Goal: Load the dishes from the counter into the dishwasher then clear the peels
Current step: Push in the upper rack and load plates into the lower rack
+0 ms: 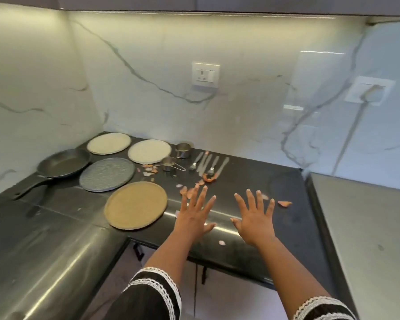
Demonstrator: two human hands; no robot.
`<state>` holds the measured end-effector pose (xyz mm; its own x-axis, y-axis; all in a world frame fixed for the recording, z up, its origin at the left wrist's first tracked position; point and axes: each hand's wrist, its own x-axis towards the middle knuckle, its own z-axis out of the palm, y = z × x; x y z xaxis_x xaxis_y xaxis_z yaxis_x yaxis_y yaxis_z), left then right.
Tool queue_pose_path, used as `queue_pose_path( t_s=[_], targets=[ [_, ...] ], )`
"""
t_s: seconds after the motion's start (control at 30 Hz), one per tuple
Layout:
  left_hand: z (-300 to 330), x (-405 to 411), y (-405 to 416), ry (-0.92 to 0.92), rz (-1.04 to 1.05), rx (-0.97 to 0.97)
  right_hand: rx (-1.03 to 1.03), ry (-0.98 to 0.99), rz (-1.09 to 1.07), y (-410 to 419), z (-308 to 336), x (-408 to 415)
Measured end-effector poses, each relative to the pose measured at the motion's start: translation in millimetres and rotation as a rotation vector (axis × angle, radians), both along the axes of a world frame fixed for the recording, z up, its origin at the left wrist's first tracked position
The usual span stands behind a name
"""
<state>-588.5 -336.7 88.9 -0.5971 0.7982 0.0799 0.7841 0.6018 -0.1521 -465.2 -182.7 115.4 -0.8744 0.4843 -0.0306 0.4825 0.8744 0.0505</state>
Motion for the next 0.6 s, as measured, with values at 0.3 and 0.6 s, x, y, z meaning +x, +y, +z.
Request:
queue_pose_path(
  t_s=[0.3,0.6],
  targets=[
    [-10.5,-138.7,-124.3,-0.162,0.476,0.096,-0.276,-0.017,0.147,-84.0,-10.0,-171.0],
    [-25.5,-187.9,-173.0,-0.558,0.992,0.48,-0.813,-0.051,-0.156,-133.3,-39.1,-254.4]
  ],
)
